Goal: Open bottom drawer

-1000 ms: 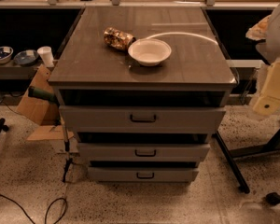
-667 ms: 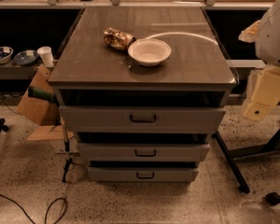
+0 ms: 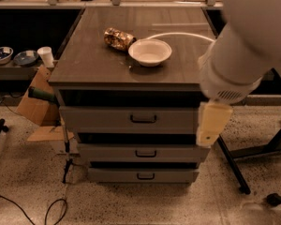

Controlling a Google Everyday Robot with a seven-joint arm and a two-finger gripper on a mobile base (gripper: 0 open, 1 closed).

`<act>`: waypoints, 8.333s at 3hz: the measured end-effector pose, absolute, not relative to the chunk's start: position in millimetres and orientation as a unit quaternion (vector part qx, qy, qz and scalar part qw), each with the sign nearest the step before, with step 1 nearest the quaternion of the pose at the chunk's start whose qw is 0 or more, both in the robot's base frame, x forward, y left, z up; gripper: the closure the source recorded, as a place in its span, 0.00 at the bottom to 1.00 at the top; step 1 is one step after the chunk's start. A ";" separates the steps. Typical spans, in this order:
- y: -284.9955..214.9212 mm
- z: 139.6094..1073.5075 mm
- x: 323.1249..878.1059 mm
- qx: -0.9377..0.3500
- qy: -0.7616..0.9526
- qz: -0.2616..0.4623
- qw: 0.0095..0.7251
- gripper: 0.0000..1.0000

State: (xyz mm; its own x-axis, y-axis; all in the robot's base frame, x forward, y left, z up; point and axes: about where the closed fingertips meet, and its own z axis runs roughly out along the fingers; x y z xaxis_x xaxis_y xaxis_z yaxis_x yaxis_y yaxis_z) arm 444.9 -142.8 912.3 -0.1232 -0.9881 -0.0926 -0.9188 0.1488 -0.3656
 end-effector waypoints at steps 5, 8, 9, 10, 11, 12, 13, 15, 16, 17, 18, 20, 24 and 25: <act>-94.6 602.2 434.2 -0.645 0.743 0.053 0.171 0.00; -19.2 439.1 428.1 -0.578 0.765 0.159 0.237 0.00; -19.5 439.7 427.9 -0.579 0.764 0.159 0.236 0.00; -21.1 443.0 429.9 -0.579 0.770 0.147 0.225 0.00; -26.8 436.4 445.6 -0.577 0.780 0.119 0.211 0.00; -26.0 416.6 466.1 -0.576 0.790 0.099 0.187 0.00; -10.9 387.4 473.2 -0.576 0.792 0.102 0.177 0.00; 0.6 327.1 455.0 -0.553 0.800 0.138 0.188 0.00; 3.3 295.8 452.6 -0.533 0.806 0.159 0.204 0.00; 8.3 254.4 460.7 -0.491 0.818 0.192 0.229 0.00; 5.6 227.4 468.9 -0.445 0.833 0.216 0.247 0.00; 1.9 219.8 485.2 -0.321 0.839 0.274 0.342 0.00; -45.5 250.5 538.5 -0.226 0.814 0.283 0.454 0.88; -51.3 253.6 556.4 -0.197 0.812 0.277 0.475 1.00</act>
Offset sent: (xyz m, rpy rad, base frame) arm 0.0270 0.0222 -0.2064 0.1318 0.1463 0.0651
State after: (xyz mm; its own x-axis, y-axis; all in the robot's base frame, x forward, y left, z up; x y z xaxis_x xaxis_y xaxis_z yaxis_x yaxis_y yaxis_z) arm 556.4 -51.3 253.6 -0.4712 -0.0578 -0.8801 -0.5834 0.7688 0.2618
